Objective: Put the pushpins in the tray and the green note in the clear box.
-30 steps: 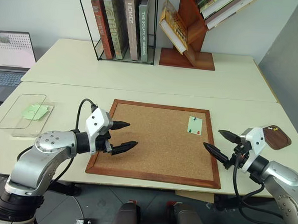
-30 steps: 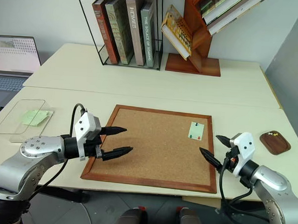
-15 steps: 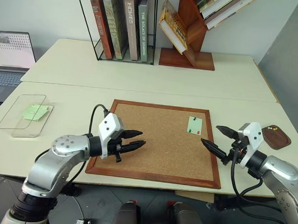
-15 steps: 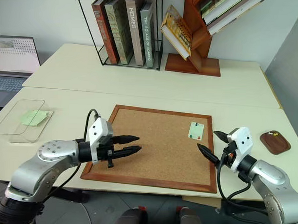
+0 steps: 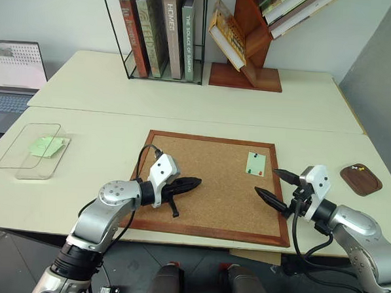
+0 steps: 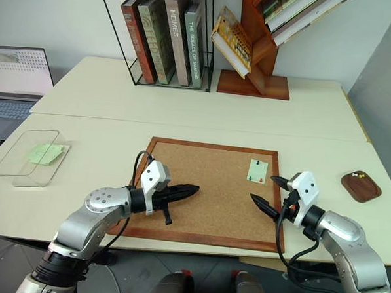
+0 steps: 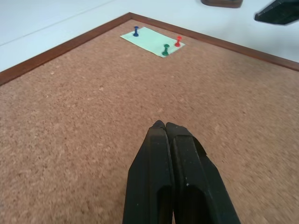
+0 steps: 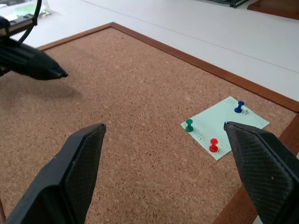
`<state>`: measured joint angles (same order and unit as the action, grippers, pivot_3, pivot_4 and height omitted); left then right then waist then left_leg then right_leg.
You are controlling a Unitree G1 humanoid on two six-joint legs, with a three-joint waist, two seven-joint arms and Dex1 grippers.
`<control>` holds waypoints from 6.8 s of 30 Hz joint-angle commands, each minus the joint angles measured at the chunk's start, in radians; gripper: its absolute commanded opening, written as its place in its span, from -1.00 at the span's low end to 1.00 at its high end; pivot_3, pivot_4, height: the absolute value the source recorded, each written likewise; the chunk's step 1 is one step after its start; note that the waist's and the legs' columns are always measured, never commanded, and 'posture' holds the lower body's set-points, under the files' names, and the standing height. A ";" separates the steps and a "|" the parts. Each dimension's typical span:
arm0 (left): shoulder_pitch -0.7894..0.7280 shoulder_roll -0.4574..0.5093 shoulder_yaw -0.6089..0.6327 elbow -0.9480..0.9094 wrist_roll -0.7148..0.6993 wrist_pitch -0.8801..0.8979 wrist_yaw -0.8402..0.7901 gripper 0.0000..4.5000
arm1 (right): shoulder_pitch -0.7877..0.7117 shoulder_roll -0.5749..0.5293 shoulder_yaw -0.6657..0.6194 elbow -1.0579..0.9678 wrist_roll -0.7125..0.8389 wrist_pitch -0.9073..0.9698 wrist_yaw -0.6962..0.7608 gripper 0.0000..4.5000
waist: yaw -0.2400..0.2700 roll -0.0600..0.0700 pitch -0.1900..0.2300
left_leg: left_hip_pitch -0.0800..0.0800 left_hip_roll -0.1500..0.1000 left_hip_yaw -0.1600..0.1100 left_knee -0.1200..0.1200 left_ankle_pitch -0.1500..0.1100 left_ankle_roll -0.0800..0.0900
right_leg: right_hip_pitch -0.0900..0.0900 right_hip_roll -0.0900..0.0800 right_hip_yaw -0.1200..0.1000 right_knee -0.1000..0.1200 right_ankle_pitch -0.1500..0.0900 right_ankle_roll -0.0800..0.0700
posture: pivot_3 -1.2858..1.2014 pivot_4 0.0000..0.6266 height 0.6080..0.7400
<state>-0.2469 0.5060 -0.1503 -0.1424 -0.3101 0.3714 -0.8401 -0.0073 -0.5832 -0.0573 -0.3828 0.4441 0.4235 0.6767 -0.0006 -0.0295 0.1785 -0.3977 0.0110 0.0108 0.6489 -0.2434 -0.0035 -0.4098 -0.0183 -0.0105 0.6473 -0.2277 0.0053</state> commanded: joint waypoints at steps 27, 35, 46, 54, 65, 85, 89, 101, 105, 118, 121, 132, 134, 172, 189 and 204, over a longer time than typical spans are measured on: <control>0.029 -0.017 -0.049 0.113 0.104 -0.092 -0.015 -1.00 | -0.568 0.154 0.149 0.740 -0.315 -0.171 -0.045 0.21 | -0.002 0.001 -0.001 | 0.001 0.000 0.001 0.000 0.000 0.000 | 0.001 0.000 0.000 0.001 0.000 0.000 | 0.03 -0.52 1.00; 0.041 -0.014 -0.049 0.097 0.101 -0.079 -0.011 -1.00 | -0.562 0.170 0.135 0.739 -0.318 -0.171 -0.052 -0.51 | -0.003 0.001 -0.001 | 0.001 0.001 0.000 0.000 0.000 0.000 | 0.001 0.000 0.000 0.002 0.000 0.000 | 0.03 -0.52 1.00; 0.048 -0.011 -0.051 0.091 0.100 -0.077 -0.018 -1.00 | -0.557 0.196 0.095 0.701 -0.296 -0.198 -0.068 -0.98 | -0.006 0.001 -0.001 | 0.001 0.001 0.000 0.000 0.000 0.000 | 0.000 0.000 0.001 0.002 0.000 0.000 | 0.03 -0.52 1.00; 0.048 -0.008 -0.058 0.093 0.105 -0.082 -0.026 -1.00 | -0.536 0.203 0.061 0.598 -0.263 -0.169 -0.075 -0.98 | -0.006 0.002 -0.001 | 0.001 0.001 0.001 0.000 0.000 0.000 | 0.000 0.000 0.001 0.002 0.000 0.000 | 0.03 -0.52 1.00; 0.052 -0.006 -0.067 0.088 0.107 -0.082 -0.030 -1.00 | -0.505 0.198 -0.008 0.417 -0.203 -0.065 -0.124 -0.98 | -0.004 0.002 -0.001 | 0.001 0.000 0.000 0.000 0.000 0.000 | 0.000 0.000 0.000 0.002 0.000 0.000 | 0.03 -0.52 1.00; 0.038 0.007 -0.075 0.114 0.117 -0.100 -0.055 -1.00 | -0.142 -0.078 -0.379 0.039 -0.106 0.224 -0.173 -0.98 | 0.000 0.007 -0.004 | 0.001 0.000 0.000 -0.001 0.000 0.000 | 0.001 -0.001 0.000 0.000 0.000 0.000 | 0.03 -0.52 1.00; 0.028 0.001 -0.081 0.127 0.121 -0.108 -0.061 -1.00 | -0.056 -0.092 -0.420 0.022 -0.123 0.242 -0.196 -0.98 | 0.000 0.009 -0.005 | 0.002 0.000 0.000 0.000 0.000 0.000 | 0.002 0.000 0.000 0.001 0.000 0.000 | 0.03 -0.52 1.00; 0.019 -0.015 -0.093 0.145 0.136 -0.123 -0.062 -1.00 | -0.015 -0.096 -0.417 0.173 -0.213 0.225 -0.294 -0.98 | 0.000 0.011 -0.007 | 0.002 -0.001 0.000 0.000 0.000 0.000 | 0.003 0.000 0.000 0.000 0.000 0.000 | 0.03 -0.52 1.00; 0.025 -0.016 -0.090 0.142 0.137 -0.126 -0.059 -1.00 | -0.074 -0.098 -0.399 0.311 -0.265 0.154 -0.346 -0.98 | 0.000 0.012 -0.008 | 0.002 -0.002 0.001 0.000 0.000 0.000 | 0.003 0.000 0.000 -0.001 0.000 0.000 | 0.03 -0.52 1.00; 0.043 -0.018 -0.086 0.127 0.139 -0.126 -0.043 -1.00 | -0.225 -0.108 -0.339 0.599 -0.313 0.038 -0.354 -0.46 | 0.000 0.014 -0.009 | 0.002 -0.002 0.001 0.000 0.000 0.000 | 0.003 0.002 0.001 -0.001 0.000 0.001 | 0.03 -0.52 1.00; 0.049 -0.016 -0.085 0.124 0.141 -0.127 -0.044 -1.00 | -0.232 -0.108 -0.333 0.611 -0.320 0.031 -0.359 -0.14 | 0.000 0.014 -0.009 | 0.002 -0.002 0.001 0.000 0.000 0.000 | 0.003 0.002 0.001 -0.001 0.000 0.001 | 0.03 -0.52 1.00; 0.046 -0.017 -0.088 0.124 0.144 -0.127 -0.047 -1.00 | -0.230 -0.099 -0.357 0.591 -0.312 -0.006 -0.379 0.83 | -0.001 0.014 -0.009 | 0.002 -0.002 0.001 -0.001 0.000 0.000 | 0.003 0.002 0.001 -0.001 0.000 0.001 | 0.03 -0.52 1.00; 0.047 -0.017 -0.089 0.123 0.144 -0.126 -0.047 -1.00 | -0.230 -0.084 -0.382 0.562 -0.273 -0.023 -0.365 0.98 | -0.001 0.014 -0.009 | 0.002 -0.002 0.001 -0.001 0.000 0.000 | 0.003 0.002 0.001 -0.001 0.000 0.001 | 0.03 -0.52 1.00; 0.049 -0.001 -0.087 0.116 0.141 -0.108 -0.056 -1.00 | -0.207 0.079 0.068 0.345 -0.179 -0.128 0.025 0.98 | -0.001 0.014 -0.010 | 0.002 -0.001 0.000 -0.001 0.000 0.000 | 0.003 0.000 0.000 -0.002 0.000 0.000 | 0.03 -0.52 1.00; 0.064 0.002 -0.089 0.098 0.140 -0.100 -0.055 -1.00 | -0.246 0.106 0.083 0.442 -0.228 -0.172 0.029 -0.19 | -0.001 0.014 -0.010 | 0.003 0.000 0.000 -0.002 0.000 0.000 | 0.003 0.000 0.000 -0.001 0.000 0.000 | 0.03 -0.52 1.00; 0.067 0.008 -0.087 0.107 0.143 -0.103 -0.058 -1.00 | -0.252 0.113 0.075 0.442 -0.230 -0.189 0.032 -0.99 | -0.001 0.014 -0.010 | 0.003 0.000 0.000 -0.002 0.000 0.000 | 0.003 0.000 0.000 -0.002 0.000 0.000 | 0.03 -0.52 1.00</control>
<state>-0.2066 0.5016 -0.2077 -0.0483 -0.1893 0.2520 -0.8836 -0.2463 -0.4708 0.0347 0.0715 0.2090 0.2587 0.7082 -0.0017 -0.0152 0.1688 -0.3951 0.0108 0.0109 0.6473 -0.2435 -0.0033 -0.4072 -0.0180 -0.0104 0.6458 -0.2279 0.0054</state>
